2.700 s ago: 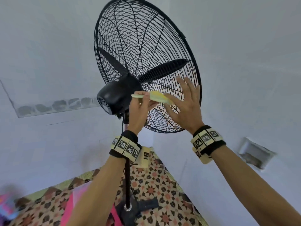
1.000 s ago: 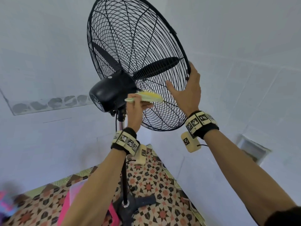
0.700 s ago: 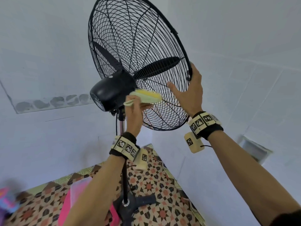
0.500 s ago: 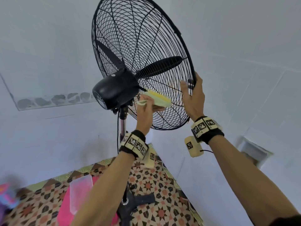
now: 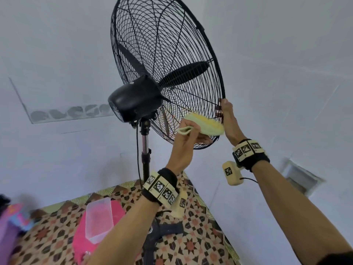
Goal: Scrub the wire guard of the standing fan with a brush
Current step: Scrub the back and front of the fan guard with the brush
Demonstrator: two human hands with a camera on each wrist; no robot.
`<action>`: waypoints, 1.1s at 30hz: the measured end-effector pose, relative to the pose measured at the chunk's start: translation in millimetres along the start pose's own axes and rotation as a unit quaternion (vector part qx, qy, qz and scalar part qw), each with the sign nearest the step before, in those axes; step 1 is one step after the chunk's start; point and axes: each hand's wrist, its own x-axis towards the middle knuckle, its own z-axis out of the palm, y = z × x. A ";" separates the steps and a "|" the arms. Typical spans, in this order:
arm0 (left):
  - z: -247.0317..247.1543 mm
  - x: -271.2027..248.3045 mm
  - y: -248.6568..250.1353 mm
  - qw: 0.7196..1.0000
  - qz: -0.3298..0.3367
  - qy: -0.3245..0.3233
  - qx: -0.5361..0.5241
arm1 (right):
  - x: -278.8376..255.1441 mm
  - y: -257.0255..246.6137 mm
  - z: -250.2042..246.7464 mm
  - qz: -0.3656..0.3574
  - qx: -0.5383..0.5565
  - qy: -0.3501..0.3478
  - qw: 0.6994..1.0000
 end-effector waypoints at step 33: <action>31.8 -13.8 2.3 0.958 0.061 0.142 0.241 | 3.8 23.0 -21.0 -0.040 0.062 -0.056 0.996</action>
